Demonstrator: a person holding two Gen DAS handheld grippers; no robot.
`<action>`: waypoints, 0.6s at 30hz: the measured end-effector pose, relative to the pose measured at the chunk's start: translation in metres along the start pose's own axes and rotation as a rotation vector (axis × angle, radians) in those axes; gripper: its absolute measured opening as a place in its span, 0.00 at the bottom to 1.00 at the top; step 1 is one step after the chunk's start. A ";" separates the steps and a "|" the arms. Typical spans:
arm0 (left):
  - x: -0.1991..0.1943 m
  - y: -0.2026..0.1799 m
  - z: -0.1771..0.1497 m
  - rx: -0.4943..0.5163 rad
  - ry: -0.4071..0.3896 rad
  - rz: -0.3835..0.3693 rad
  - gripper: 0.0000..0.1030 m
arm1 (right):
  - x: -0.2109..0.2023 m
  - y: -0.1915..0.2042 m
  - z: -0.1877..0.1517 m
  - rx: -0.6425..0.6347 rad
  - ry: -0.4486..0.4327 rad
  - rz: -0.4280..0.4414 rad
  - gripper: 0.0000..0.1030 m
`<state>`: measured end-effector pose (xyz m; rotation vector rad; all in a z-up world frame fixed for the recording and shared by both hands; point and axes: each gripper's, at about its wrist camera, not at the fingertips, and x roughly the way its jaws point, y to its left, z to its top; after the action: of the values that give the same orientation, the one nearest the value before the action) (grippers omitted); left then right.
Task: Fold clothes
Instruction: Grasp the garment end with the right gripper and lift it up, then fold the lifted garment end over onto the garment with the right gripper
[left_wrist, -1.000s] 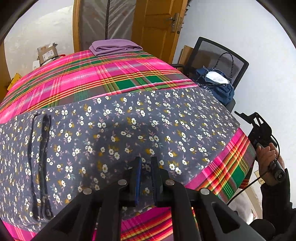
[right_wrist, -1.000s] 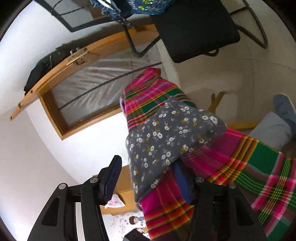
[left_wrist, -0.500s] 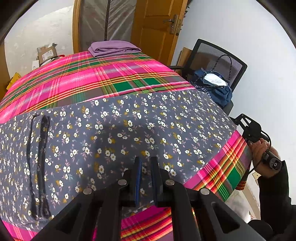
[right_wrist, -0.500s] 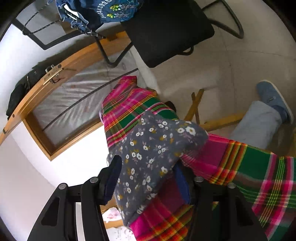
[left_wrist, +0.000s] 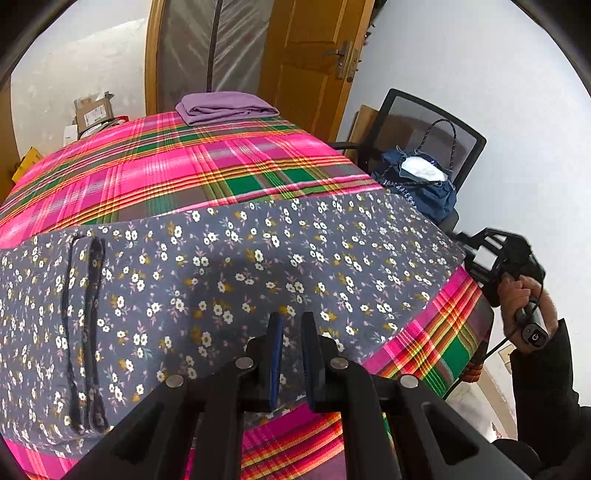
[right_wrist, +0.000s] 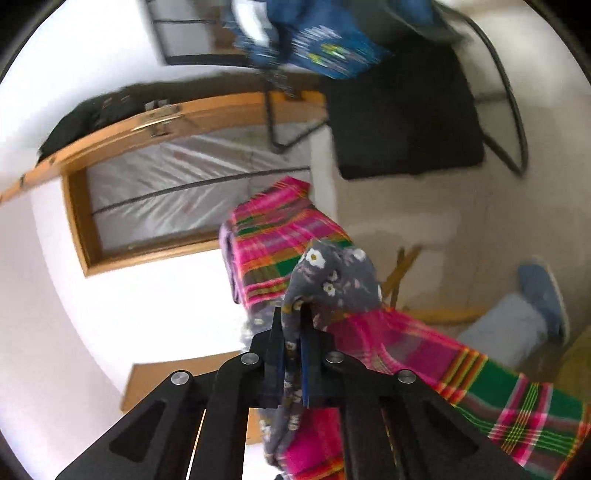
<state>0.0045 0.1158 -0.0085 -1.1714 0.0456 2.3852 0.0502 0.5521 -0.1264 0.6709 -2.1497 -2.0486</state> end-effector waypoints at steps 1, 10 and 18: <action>-0.002 0.001 0.000 -0.003 -0.006 -0.004 0.09 | -0.003 0.013 -0.001 -0.048 -0.007 0.009 0.06; -0.023 0.019 -0.002 -0.034 -0.073 -0.034 0.09 | 0.013 0.150 -0.063 -0.546 0.124 0.090 0.06; -0.050 0.044 -0.010 -0.104 -0.153 -0.036 0.09 | 0.082 0.207 -0.172 -0.869 0.396 0.069 0.06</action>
<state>0.0186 0.0540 0.0149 -1.0222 -0.1510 2.4627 -0.0118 0.3620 0.0716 0.7456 -0.9145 -2.2599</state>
